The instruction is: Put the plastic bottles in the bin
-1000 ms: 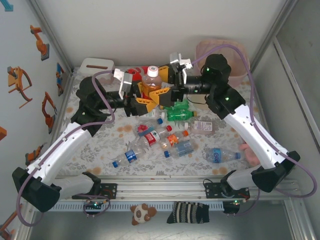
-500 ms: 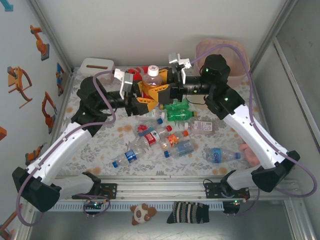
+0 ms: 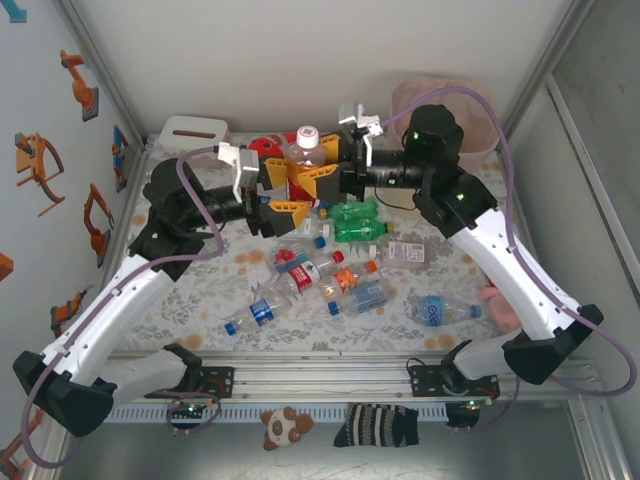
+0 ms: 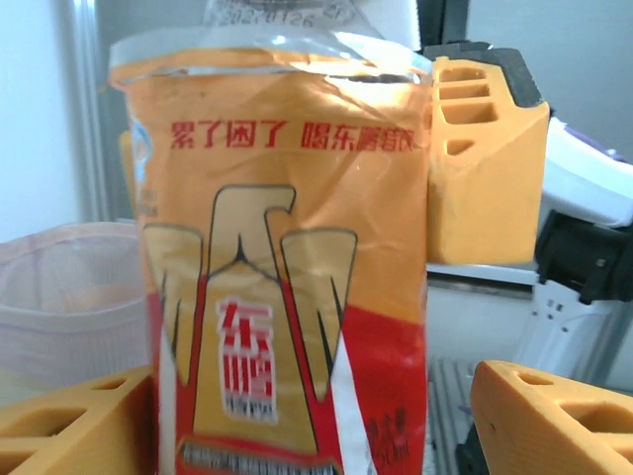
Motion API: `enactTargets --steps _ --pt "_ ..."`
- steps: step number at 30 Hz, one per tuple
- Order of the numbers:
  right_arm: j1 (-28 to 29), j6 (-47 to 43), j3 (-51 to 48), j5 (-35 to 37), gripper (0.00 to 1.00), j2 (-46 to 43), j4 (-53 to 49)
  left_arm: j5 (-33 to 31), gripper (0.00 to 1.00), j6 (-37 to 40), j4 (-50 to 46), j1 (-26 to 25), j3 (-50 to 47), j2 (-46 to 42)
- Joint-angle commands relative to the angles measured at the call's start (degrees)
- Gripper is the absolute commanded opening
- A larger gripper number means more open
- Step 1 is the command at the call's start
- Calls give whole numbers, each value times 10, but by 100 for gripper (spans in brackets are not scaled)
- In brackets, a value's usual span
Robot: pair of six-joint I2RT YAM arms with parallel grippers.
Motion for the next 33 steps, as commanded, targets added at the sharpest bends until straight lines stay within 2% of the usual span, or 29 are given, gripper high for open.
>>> enactTargets --steps 1,6,10,19,23,29,33 --pt "-26 -22 29 47 53 1 -28 -44 79 43 -64 1 -7 -23" --pt "-90 -8 63 89 53 20 -63 -122 79 58 -129 4 -11 -39" --pt "-162 24 107 150 52 56 -103 -170 80 60 -170 4 -11 -41" --pt "-272 30 272 301 49 197 -272 -242 81 36 -229 13 -2 -27" --pt "-306 45 336 357 48 263 -329 -257 80 36 -254 18 5 -15" --pt "-326 67 361 399 48 328 -342 -264 80 38 -263 24 4 -7" --pt "-328 58 367 364 48 369 -350 -258 80 45 -265 27 2 -3"
